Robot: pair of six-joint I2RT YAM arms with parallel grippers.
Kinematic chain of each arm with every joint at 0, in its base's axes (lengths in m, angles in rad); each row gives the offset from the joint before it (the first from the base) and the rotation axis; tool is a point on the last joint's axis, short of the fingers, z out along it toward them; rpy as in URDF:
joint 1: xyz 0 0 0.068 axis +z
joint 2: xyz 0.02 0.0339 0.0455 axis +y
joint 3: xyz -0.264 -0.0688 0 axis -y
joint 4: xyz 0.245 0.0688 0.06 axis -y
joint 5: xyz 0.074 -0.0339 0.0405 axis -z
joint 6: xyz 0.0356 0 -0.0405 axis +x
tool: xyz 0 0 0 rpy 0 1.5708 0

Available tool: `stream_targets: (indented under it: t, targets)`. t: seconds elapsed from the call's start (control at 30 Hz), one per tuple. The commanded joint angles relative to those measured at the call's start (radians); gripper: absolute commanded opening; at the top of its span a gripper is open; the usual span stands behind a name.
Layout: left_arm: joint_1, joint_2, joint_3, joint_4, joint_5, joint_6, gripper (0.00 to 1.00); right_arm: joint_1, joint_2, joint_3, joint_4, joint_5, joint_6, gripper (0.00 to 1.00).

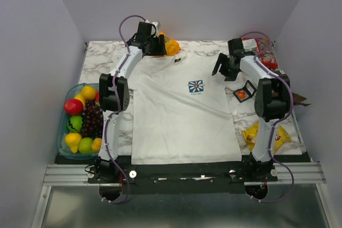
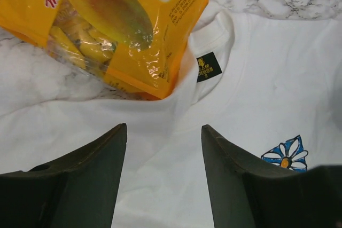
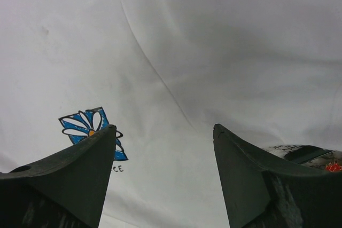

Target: Pin the brooch onto the clothing

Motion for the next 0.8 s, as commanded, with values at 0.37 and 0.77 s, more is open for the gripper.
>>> stream_targets:
  t: [0.37,0.77]
  targets:
    - [-0.003,0.134,-0.06,0.049,0.099,-0.191,0.53,0.004,-0.031,-0.062,0.06,-0.04,0.073,0.8]
    - [0.04,0.241,0.06,0.148,0.032,-0.402,0.52,-0.002,-0.011,-0.079,0.025,0.056,0.133,0.8]
